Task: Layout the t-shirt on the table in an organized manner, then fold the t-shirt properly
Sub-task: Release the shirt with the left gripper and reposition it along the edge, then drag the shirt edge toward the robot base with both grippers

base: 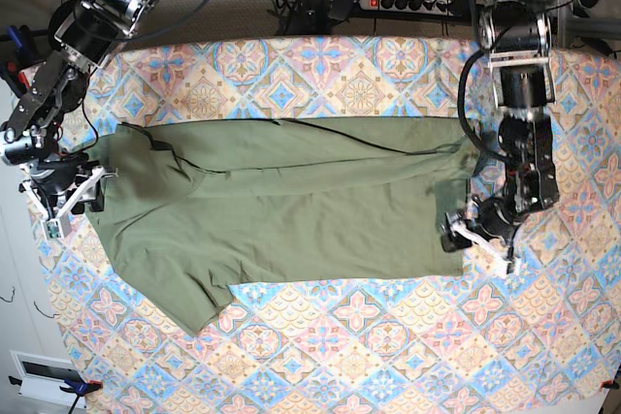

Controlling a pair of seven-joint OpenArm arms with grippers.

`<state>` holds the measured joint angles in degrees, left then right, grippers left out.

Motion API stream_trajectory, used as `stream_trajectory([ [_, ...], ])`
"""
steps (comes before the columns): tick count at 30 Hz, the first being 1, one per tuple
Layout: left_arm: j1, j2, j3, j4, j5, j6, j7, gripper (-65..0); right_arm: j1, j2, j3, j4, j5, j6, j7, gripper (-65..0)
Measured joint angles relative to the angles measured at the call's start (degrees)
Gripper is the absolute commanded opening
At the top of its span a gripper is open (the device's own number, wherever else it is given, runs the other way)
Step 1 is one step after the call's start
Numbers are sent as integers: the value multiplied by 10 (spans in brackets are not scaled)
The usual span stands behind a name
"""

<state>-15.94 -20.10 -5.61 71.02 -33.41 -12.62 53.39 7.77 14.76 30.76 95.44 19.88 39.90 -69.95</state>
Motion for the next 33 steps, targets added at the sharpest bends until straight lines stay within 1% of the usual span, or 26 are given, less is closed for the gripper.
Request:
stream_trajectory([
  [3,62,2,-19,118,-9,-3,28,-249,-36,3,2,11,3,0,3,-436],
  [5,106,3,-58,187,-13,-5,45,-249,-67,-1,4,14,-11,-2,-14,-436],
  [8,162,3,-111,261,-9,-2,73,-249,-75,-2,3,39,-7,0,-9,-436],
  [10,200,19,-147,302,-17,0,87,-249,-75,-2,3,50,6,0,10,-436],
  [13,264,40,-199,356,-56,-5,103,-249,-94,-9,1,47,4,1,1,-436],
  [14,284,44,-217,365,-69,-5,101,-249,-104,-10,1,45,-2,1,-5,-436],
  [17,326,54,-255,367,-85,4,103,-249,-109,-9,5,43,-8,1,-14,-436],
  [20,358,76,-278,367,-104,3,100,-249,-100,-8,2,47,8,1,4,-436],
  [22,372,91,-287,367,-103,3,98,-249,-110,-8,1,47,3,2,5,-436],
  [25,375,115,-295,349,-102,3,100,-249,-131,-8,3,46,-4,1,-8,-436],
  [27,368,125,-292,325,-102,1,98,-249,-127,-8,3,44,-4,1,-5,-436],
  [29,362,134,-292,297,-102,2,94,-249,-120,-8,3,45,2,1,6,-436],
  [33,348,146,-293,257,-102,2,92,-249,-126,-10,2,46,0,1,2,-436],
])
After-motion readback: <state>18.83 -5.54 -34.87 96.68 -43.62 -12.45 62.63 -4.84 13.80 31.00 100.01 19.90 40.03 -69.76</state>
